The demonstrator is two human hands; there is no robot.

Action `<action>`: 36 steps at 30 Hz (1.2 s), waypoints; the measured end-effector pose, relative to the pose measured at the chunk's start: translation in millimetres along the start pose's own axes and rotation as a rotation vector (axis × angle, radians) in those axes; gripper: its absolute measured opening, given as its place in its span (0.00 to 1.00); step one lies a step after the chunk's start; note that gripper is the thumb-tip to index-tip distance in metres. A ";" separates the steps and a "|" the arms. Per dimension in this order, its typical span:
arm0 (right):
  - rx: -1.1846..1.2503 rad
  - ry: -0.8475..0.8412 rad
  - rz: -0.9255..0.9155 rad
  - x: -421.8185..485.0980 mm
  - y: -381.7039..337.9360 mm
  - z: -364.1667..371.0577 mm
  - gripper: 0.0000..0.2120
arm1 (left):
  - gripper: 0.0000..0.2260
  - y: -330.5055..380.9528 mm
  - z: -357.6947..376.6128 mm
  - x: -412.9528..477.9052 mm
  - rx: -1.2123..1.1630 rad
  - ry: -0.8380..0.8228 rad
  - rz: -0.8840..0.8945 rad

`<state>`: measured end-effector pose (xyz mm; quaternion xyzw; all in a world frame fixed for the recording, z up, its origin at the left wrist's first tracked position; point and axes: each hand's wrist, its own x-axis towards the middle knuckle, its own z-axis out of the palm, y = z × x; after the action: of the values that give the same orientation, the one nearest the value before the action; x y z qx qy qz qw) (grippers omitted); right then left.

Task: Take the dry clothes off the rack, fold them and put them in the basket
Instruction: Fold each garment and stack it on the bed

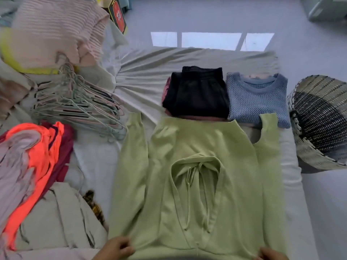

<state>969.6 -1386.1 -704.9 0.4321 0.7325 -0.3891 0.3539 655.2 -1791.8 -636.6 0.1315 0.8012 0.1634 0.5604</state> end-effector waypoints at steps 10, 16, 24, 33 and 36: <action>0.237 0.456 -0.238 -10.8 -158.3 -32.0 0.05 | 0.07 101.0 -15.3 60.7 -0.004 0.524 0.142; 0.024 0.595 -0.121 50.0 -251.3 -55.0 0.24 | 0.23 195.7 -37.1 133.9 0.112 0.556 0.111; 0.175 0.797 -0.464 18.0 -223.0 -56.9 0.10 | 0.11 164.8 -35.9 99.5 0.238 0.829 0.598; -0.216 0.560 -0.494 13.9 -135.1 -7.2 0.17 | 0.13 93.8 5.2 90.5 0.515 0.436 0.493; -0.164 0.665 -0.515 21.6 -150.3 -16.0 0.09 | 0.23 107.7 -1.7 95.4 0.309 0.504 0.396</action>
<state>822.0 -1412.9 -676.4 0.3072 0.9193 -0.2450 0.0230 624.4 -1656.2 -673.6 0.3231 0.8886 0.1729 0.2758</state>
